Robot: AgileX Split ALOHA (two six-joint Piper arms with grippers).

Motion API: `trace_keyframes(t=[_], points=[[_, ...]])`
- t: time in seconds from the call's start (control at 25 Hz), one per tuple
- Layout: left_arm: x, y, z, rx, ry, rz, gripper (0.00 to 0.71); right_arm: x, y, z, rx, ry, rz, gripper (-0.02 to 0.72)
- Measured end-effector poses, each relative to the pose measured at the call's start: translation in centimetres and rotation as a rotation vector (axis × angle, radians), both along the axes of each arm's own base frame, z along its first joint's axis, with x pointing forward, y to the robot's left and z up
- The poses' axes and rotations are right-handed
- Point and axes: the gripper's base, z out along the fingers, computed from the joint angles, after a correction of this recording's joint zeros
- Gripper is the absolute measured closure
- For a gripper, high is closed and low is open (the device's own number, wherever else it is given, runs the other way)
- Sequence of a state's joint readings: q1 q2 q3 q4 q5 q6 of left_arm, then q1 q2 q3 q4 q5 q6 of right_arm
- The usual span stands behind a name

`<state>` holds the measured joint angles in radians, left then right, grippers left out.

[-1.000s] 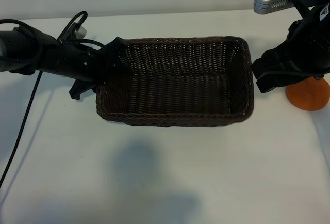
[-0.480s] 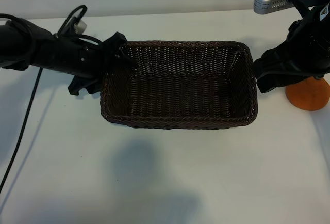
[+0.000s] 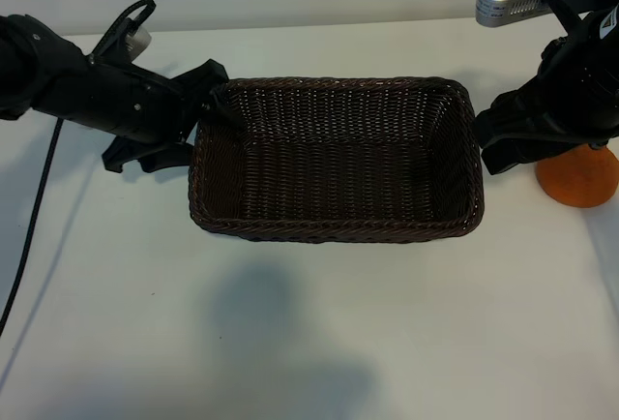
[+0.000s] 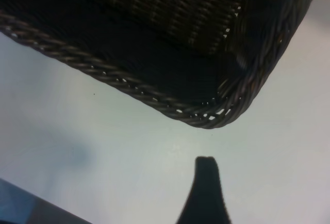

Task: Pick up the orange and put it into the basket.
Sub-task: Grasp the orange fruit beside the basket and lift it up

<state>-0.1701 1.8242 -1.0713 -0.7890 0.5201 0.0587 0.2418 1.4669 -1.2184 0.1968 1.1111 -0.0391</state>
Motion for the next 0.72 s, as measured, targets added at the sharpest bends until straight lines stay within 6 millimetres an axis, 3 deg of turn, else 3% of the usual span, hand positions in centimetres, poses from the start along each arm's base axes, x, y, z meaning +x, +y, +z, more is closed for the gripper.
trace_keyframes(t=[0.36, 0.72], points=[[0.4, 0.3, 4.2, 0.111, -0.029, -0.159, 0.101, 0.0, 0.0, 0.0, 0.000, -0.001, 0.000, 0.155], [1.2, 1.9, 7.7, 0.342, -0.024, -0.238, 0.114, 0.0, 0.0, 0.0, 0.001, -0.001, 0.000, 0.155]])
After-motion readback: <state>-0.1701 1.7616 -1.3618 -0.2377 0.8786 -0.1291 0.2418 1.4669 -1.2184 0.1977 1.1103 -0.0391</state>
